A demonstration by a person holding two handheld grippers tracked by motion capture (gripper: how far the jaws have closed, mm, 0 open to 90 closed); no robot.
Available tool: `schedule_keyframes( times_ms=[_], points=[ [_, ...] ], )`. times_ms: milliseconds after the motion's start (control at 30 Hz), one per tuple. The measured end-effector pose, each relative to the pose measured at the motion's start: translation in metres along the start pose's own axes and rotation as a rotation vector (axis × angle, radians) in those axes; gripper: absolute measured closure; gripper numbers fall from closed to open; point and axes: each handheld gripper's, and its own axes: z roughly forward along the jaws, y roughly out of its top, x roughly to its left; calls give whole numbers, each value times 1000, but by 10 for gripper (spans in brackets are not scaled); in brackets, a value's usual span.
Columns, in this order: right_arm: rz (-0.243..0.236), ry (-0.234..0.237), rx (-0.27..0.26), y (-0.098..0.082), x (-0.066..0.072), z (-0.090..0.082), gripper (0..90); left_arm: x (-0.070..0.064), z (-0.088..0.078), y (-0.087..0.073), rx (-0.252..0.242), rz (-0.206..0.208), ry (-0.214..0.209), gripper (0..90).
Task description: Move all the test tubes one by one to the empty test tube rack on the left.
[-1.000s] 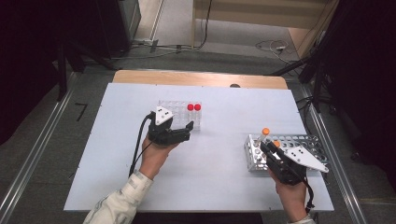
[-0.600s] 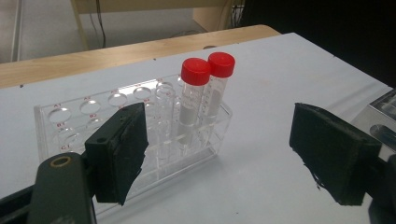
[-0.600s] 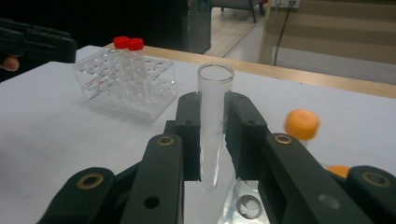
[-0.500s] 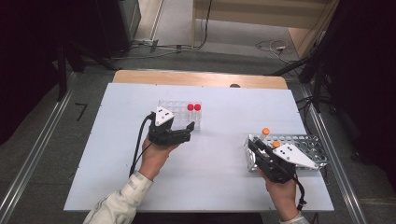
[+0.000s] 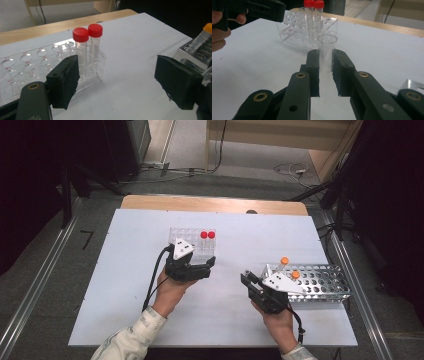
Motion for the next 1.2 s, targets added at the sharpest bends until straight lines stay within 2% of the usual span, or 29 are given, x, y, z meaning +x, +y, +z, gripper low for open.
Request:
schedule_keyframes(
  times_ms=[467,700,900,1200],
  points=[
    [-32,15,26,-3,13,25,735,-22,3,-2,24,45,-78,221],
    [-43,21,32,-2,16,33,736,-25,5,-4,31,44,-97,237],
    [-58,39,25,1,23,38,736,-31,3,-4,12,45,-134,294],
    [-69,51,23,3,32,42,736,-35,4,-8,26,64,-190,549]
  ],
)
